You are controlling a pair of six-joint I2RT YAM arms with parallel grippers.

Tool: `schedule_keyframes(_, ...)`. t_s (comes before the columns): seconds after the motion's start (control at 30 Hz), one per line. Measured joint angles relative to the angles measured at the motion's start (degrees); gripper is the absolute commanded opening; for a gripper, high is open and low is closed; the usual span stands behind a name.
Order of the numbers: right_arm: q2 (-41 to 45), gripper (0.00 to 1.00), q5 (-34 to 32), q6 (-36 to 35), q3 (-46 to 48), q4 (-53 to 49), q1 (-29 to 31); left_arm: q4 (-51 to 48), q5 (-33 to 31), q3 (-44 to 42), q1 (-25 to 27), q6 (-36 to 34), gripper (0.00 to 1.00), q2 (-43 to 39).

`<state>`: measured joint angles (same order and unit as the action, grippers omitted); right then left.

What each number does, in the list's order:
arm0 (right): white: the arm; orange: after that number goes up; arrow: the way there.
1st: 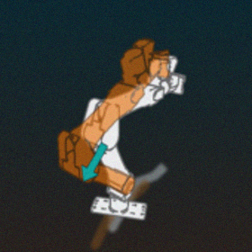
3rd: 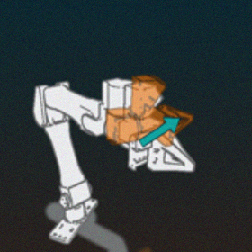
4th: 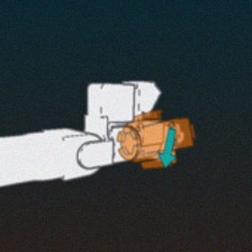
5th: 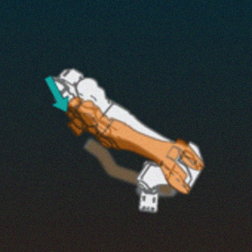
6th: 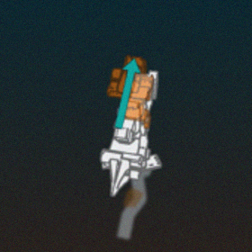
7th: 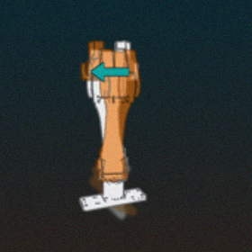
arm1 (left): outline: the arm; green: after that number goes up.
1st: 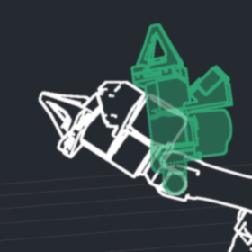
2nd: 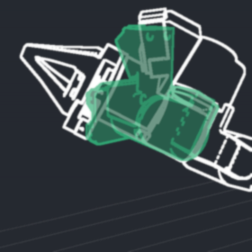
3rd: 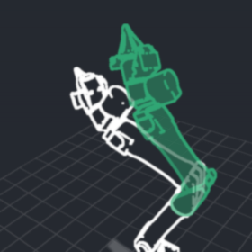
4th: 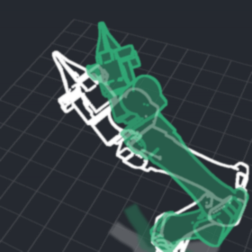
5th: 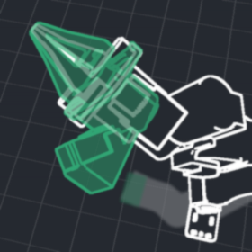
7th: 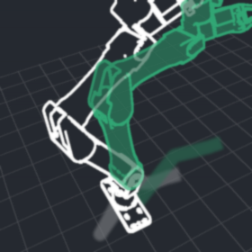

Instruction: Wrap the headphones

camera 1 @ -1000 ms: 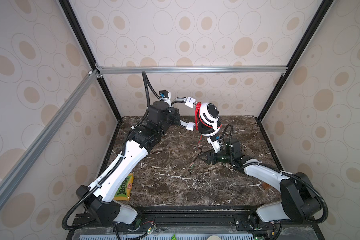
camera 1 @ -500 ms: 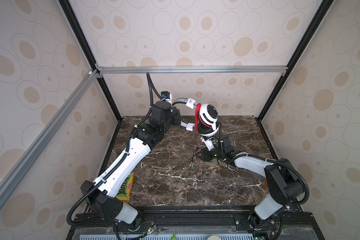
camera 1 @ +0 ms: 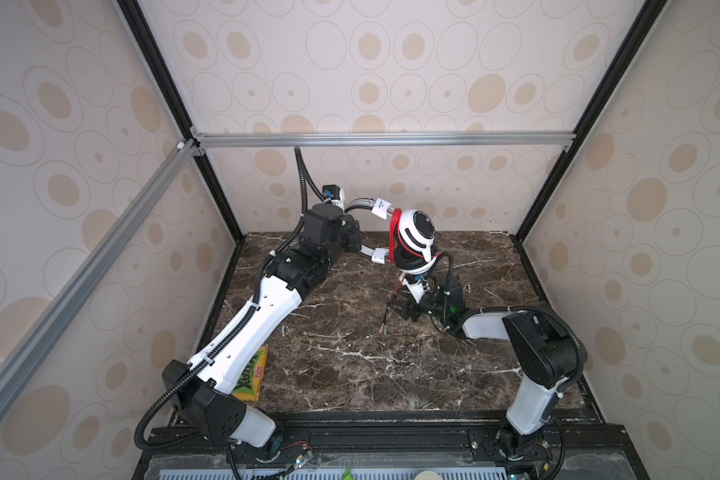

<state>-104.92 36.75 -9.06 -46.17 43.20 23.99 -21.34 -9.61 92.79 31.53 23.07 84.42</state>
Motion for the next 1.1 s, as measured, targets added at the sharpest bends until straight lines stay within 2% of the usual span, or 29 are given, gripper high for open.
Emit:
schedule_keyframes(0.33, -3.7, 0.49, 2.3, -1.2, -0.2, 6.4, 0.0, 0.3, 0.1, -0.2, 0.0, 0.0, 0.0, -0.2)
schedule_keyframes(0.53, -3.7, 0.19, 3.6, -2.0, -2.0, 5.1, 0.0, 0.3, 0.2, -0.2, -0.1, 0.0, 0.0, -0.2)
schedule_keyframes(0.6, -3.7, 0.15, 4.3, -2.2, -2.7, 4.7, 0.0, 0.2, 0.3, -0.2, -0.2, 0.0, 0.0, -0.3)
schedule_keyframes(0.67, -3.7, 0.02, 5.3, -2.8, -2.8, 4.7, 0.0, 0.2, 0.4, -0.2, -0.4, 0.0, 0.0, -0.3)
schedule_keyframes(0.7, -3.7, 0.0, 5.6, -2.8, -2.8, 4.5, 0.0, 0.2, 0.4, -0.2, -0.5, 0.0, 0.0, -0.3)
schedule_keyframes(0.97, -3.1, 0.0, 9.0, -3.0, -0.7, 4.4, 0.0, -0.8, 0.1, 0.3, -1.2, 0.3, 0.0, -0.3)
schedule_keyframes(1.1, 1.3, 0.0, 9.6, -3.0, 3.2, 0.7, 0.6, -3.9, -1.5, 4.1, -1.8, 1.0, 0.0, 0.7)
